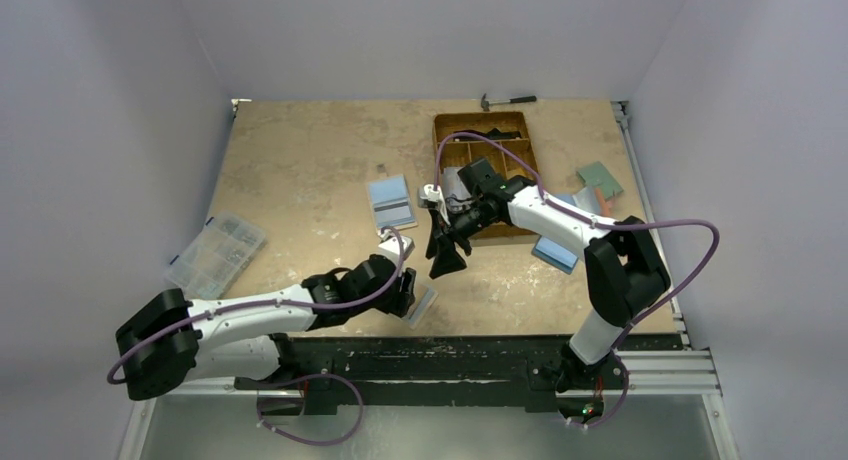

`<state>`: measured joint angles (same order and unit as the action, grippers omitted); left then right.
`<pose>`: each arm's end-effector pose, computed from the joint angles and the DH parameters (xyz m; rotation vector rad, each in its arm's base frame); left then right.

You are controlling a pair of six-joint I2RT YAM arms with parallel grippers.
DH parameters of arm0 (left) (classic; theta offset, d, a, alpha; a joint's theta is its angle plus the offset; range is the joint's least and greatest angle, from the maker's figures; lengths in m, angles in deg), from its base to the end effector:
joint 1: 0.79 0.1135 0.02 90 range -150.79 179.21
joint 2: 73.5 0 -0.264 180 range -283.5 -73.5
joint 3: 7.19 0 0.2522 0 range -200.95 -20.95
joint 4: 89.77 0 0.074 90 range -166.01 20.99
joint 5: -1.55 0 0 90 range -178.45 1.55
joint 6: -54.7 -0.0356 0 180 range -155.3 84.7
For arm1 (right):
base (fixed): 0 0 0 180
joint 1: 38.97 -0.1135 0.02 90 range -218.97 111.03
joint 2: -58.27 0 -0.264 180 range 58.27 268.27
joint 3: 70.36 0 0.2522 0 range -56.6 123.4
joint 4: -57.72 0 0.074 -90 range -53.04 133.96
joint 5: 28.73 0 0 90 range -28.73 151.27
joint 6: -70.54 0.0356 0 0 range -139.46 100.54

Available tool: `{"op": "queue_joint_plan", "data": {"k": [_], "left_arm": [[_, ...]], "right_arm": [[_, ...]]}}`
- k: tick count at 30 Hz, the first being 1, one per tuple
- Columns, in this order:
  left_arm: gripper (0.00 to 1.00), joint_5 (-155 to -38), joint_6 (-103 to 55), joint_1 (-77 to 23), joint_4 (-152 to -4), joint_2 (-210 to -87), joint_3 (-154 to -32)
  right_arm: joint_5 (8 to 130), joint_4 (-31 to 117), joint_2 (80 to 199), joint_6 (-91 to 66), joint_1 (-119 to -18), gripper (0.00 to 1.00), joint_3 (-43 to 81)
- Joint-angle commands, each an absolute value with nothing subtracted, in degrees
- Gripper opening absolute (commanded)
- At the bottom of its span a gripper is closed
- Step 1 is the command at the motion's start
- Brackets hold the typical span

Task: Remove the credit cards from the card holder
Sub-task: Remove the credit card from the card holder.

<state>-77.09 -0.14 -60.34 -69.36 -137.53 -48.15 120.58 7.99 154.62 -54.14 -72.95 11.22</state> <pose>0.1152 -0.1822 0.1771 0.4046 2.3552 -0.5940 0.2588 0.2114 0.2284 -1.5928 1.7895 1.3495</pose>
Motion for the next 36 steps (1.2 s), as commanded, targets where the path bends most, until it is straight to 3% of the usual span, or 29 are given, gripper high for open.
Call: {"op": "queue_joint_plan", "data": {"k": [1, 24, 34, 36], "left_arm": [[0.55, -68.5, -5.8, -61.1, -63.4, -141.2, -54.2], [0.59, -66.8, -5.4, -66.5, -65.9, -152.5, -58.9], [0.60, -66.0, -5.3, -67.8, -65.6, -152.0, -59.3], [0.68, -66.6, -5.3, -67.8, -66.0, -151.5, -59.1]], "right_arm": [[120.3, 6.8, 152.9, -56.2, -72.7, 0.67, 13.7], [120.4, 4.0, 154.3, -57.6, -71.2, 0.66, 15.2], [120.6, 3.7, 154.5, -57.6, -71.2, 0.66, 15.3], [120.6, 3.6, 154.6, -57.7, -71.2, 0.66, 15.3]]}}
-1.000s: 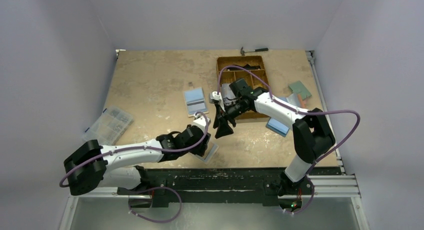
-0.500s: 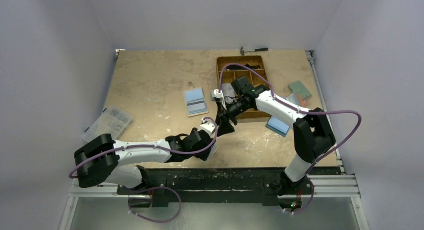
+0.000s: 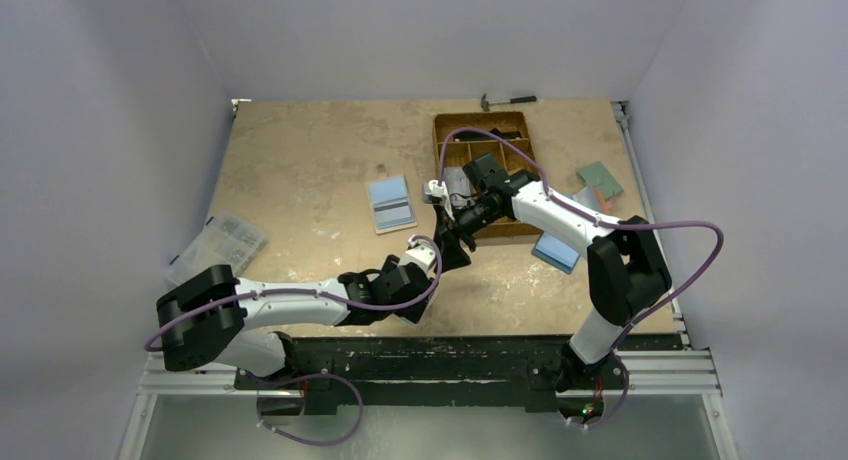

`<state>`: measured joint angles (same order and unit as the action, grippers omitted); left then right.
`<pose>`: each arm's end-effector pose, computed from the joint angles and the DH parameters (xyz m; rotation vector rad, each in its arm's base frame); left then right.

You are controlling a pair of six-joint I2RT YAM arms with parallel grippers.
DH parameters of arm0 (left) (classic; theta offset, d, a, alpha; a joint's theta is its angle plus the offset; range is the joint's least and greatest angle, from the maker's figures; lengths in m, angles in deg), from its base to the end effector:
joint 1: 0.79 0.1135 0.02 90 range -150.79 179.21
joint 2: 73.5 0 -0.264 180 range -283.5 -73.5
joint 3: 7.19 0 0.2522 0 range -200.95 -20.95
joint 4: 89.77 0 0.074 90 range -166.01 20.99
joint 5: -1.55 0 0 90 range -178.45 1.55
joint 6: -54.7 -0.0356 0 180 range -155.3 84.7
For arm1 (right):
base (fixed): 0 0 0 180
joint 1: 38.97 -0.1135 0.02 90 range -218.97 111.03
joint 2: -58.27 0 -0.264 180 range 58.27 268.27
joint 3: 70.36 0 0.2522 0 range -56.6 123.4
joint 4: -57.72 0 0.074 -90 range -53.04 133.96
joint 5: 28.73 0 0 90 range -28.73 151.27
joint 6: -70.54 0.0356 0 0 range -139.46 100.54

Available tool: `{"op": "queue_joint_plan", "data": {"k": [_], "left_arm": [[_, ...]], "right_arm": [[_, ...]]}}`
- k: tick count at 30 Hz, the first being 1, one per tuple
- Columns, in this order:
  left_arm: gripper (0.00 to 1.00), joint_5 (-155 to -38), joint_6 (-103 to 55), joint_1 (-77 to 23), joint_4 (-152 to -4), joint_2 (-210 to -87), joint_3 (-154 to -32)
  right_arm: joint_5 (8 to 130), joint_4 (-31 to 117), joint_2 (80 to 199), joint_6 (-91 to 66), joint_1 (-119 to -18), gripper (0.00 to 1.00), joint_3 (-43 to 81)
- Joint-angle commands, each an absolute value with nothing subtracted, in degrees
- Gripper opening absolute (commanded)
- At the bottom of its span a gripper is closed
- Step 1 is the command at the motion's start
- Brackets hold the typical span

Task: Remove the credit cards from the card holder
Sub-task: Remove the credit card from the card holder.

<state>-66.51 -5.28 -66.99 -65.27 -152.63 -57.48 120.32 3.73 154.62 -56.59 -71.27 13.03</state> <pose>0.1151 -0.2280 0.1653 0.6049 2.3534 -0.2842 0.2636 0.2027 0.2344 -1.5886 1.8081 1.3324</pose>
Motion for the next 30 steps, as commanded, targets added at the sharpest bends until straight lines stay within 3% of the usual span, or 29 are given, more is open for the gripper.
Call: {"op": "queue_joint_plan", "data": {"k": [1, 22, 27, 30], "left_arm": [[0.69, -66.9, -5.3, -67.8, -66.2, -151.1, -58.9], [0.68, -65.6, -2.4, -67.8, -65.4, -154.1, -57.8], [0.52, -65.4, -1.2, -67.8, -65.9, -151.3, -57.0], [0.48, -66.2, -0.5, -67.4, -67.0, -147.5, -55.3]], "right_arm": [[120.7, 3.6, 154.6, -57.7, -71.2, 0.66, 15.4], [120.8, 3.4, 154.5, -57.7, -71.2, 0.66, 15.4], [120.9, 3.3, 154.5, -57.8, -71.2, 0.66, 15.4], [120.9, 3.2, 154.4, -57.9, -71.2, 0.66, 15.4]]}}
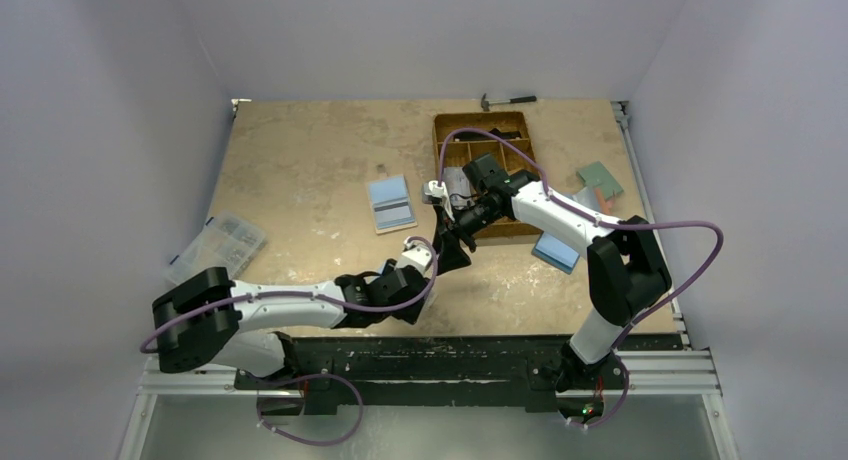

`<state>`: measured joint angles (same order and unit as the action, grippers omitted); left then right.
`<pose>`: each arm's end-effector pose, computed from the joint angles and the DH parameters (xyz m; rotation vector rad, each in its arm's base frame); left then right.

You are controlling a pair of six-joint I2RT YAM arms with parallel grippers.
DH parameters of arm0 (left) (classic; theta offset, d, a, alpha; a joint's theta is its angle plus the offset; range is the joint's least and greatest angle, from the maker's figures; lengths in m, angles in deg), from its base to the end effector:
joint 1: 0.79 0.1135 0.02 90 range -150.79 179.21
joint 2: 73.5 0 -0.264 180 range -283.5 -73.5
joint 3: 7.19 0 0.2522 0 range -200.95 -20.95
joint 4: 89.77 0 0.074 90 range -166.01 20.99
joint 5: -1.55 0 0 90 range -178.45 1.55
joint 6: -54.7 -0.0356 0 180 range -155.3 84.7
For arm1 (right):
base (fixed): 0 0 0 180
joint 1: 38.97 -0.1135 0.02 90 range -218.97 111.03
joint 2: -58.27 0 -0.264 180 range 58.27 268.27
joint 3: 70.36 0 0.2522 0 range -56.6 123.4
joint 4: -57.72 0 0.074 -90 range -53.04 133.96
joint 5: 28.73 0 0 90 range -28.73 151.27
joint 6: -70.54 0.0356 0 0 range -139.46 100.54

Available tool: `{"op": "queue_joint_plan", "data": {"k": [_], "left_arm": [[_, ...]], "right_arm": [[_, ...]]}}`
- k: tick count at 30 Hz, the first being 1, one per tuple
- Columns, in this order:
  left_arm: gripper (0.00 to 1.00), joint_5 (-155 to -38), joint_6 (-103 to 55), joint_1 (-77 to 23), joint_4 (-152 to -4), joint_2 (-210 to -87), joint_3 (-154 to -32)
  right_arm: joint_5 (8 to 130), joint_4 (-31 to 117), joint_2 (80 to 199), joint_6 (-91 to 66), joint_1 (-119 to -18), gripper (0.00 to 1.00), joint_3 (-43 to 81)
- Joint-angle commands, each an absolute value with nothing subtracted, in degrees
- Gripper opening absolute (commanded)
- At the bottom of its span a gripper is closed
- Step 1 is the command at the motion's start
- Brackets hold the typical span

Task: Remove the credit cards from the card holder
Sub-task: Remove the credit card from the card holder.

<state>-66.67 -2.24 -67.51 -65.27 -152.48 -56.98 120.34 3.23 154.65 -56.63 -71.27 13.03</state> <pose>0.1122 -0.2273 0.1634 0.5580 2.3755 -0.3089 0.2630 0.2024 0.2339 -1.5885 1.8164 1.3371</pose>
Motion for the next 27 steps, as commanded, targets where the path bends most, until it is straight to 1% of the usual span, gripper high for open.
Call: {"op": "queue_joint_plan", "data": {"k": [1, 5, 9, 13, 16, 19, 24, 26, 27], "left_arm": [[0.47, -67.1, -0.3, -66.9, -67.5, -146.5, -54.8], [0.46, -74.9, 0.8, -61.8, -71.3, -142.9, -50.5], [0.46, -84.3, 2.3, -55.9, -78.8, -139.9, -45.2], [0.46, -87.4, 3.9, -54.1, -81.2, -138.9, -42.8], [0.45, -88.8, 5.4, -53.0, -83.4, -138.4, -40.8], [0.44, -91.2, 7.5, -51.7, -85.9, -137.0, -38.8], [0.42, -92.7, 10.7, -50.0, -89.1, -134.9, -35.5], [0.42, -93.7, 11.8, -49.5, -91.1, -134.6, -34.0], [0.42, -94.2, 12.3, -49.2, -92.1, -134.6, -33.4]], "right_arm": [[120.9, 3.1, 154.5, -57.9, -71.2, 0.66, 15.4], [120.8, 3.0, 154.6, -57.9, -71.1, 0.66, 15.5], [120.9, 3.1, 154.8, -57.7, -71.2, 0.66, 15.3], [120.9, 3.6, 156.2, -56.8, -71.5, 0.66, 14.9], [118.7, 6.5, 157.0, -53.4, -73.1, 0.62, 14.1], [115.0, 10.4, 157.7, -49.0, -75.6, 0.51, 13.4], [111.5, 13.0, 159.5, -45.3, -77.4, 0.20, 13.4], [110.7, 13.5, 160.0, -44.7, -78.0, 0.10, 13.2], [110.3, 13.6, 160.3, -44.6, -78.4, 0.08, 13.2]]}}
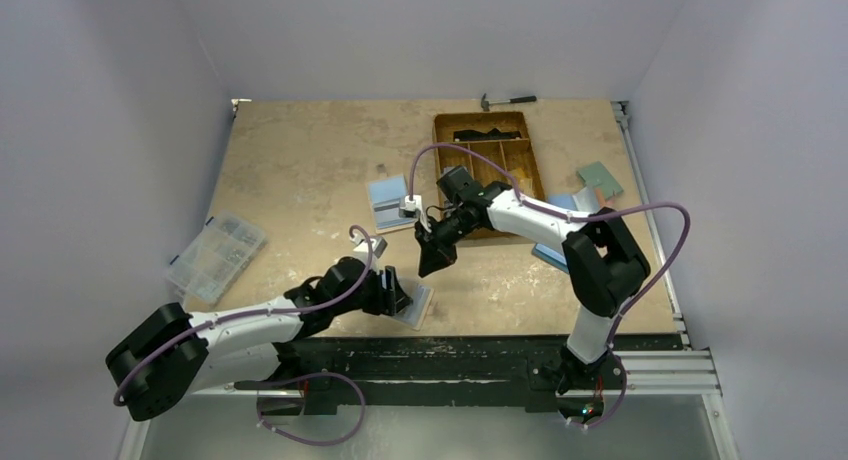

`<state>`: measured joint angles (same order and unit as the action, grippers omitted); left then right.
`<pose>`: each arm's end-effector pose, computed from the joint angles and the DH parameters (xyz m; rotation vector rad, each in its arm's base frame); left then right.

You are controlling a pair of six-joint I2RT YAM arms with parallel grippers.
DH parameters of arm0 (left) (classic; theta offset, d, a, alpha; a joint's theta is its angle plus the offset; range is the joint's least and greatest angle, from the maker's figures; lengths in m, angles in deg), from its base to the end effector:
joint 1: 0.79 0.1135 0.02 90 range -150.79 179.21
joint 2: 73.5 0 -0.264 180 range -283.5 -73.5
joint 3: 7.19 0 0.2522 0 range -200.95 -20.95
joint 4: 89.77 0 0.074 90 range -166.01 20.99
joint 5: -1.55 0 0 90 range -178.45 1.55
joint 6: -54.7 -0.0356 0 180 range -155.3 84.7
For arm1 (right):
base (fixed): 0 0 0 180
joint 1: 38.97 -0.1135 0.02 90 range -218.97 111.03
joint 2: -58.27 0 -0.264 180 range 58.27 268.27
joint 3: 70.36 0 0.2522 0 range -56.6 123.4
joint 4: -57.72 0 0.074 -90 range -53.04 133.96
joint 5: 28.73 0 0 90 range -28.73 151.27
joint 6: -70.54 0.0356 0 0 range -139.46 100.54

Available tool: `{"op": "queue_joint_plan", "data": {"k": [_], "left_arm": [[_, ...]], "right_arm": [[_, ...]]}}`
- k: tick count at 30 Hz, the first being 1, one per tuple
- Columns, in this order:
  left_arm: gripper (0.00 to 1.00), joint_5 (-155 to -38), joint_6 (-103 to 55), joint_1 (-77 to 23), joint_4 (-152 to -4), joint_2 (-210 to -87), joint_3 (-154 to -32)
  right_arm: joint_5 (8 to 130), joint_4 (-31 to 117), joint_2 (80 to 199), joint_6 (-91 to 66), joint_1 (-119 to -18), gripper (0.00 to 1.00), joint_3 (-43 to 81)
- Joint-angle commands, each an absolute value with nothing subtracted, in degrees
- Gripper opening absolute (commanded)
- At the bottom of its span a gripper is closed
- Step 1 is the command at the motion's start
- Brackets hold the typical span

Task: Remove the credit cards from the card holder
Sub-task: Remove the credit card from the card holder.

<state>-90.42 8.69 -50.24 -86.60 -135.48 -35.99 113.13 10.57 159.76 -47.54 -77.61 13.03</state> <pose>0.1260 -0.1492 0.1436 0.1335 2.3670 -0.9007 0.2578 0.2420 0.2067 -1.6103 1.9570 1.2710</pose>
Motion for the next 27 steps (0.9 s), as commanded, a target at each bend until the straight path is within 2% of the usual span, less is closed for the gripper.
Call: {"op": "queue_joint_plan", "data": {"k": [1, 7, 27], "left_arm": [[0.42, -94.6, 12.7, -49.0, -93.0, -134.6, -32.9], [0.41, -95.6, 14.7, -48.1, -96.5, -134.7, -30.7], [0.41, -97.5, 17.2, -47.3, -101.4, -134.3, -27.8]], "right_arm": [[110.0, 13.7, 160.6, -44.5, -78.8, 0.06, 13.2], [108.7, 12.9, 162.6, -45.1, -80.3, 0.01, 14.0], [107.1, 12.8, 164.5, -45.4, -81.0, 0.00, 14.4]]}}
